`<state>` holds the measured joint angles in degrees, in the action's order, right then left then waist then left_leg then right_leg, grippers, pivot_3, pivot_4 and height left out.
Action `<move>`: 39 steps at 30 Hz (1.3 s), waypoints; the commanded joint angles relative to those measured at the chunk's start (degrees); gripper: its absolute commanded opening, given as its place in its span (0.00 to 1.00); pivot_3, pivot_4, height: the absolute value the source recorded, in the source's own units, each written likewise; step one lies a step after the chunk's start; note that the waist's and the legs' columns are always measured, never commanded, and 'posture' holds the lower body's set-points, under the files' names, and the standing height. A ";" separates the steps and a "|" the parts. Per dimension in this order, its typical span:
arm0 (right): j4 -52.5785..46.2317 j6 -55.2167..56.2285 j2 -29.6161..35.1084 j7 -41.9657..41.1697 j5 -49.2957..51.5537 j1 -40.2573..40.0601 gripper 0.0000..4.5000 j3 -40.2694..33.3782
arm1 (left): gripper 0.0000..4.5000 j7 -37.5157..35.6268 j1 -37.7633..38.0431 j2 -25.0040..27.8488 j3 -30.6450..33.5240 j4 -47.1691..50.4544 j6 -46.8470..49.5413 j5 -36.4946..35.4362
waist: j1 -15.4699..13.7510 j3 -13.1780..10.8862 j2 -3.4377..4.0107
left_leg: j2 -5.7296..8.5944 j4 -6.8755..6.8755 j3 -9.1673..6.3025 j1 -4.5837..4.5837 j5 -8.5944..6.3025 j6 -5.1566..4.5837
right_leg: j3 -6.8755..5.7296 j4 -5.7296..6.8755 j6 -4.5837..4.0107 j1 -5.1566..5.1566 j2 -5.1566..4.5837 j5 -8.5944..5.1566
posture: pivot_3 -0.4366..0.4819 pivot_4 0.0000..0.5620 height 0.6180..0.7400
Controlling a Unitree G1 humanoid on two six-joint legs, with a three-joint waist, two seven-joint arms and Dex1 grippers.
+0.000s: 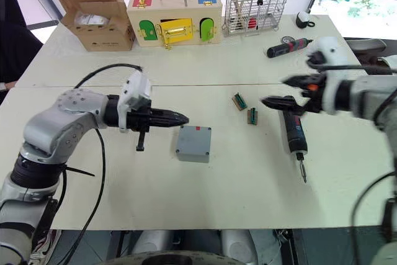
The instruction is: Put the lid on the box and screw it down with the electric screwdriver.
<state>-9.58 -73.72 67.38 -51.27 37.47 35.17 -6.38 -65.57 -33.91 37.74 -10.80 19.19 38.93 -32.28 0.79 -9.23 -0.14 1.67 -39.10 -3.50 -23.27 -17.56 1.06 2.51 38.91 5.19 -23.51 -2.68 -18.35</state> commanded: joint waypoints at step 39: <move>43.20 1.10 -10.19 -25.03 -34.14 19.14 0.41 52.19 | 0.00 9.90 15.06 3.71 -3.98 18.17 -0.51 3.54 | -0.30 0.63 -1.04 | -0.05 -0.03 -0.10 0.20 0.00 0.06 | -0.06 0.01 -0.01 0.18 0.02 0.00 | 0.48 0.27 1.00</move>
<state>33.75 -72.24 59.21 -76.73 3.14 57.57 44.69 -56.04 -18.71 41.53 -14.79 36.35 39.39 -29.08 0.49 -8.60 -1.18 1.62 -39.13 -3.64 -23.06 -17.55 1.13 2.43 38.90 5.18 -23.30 -2.66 -18.35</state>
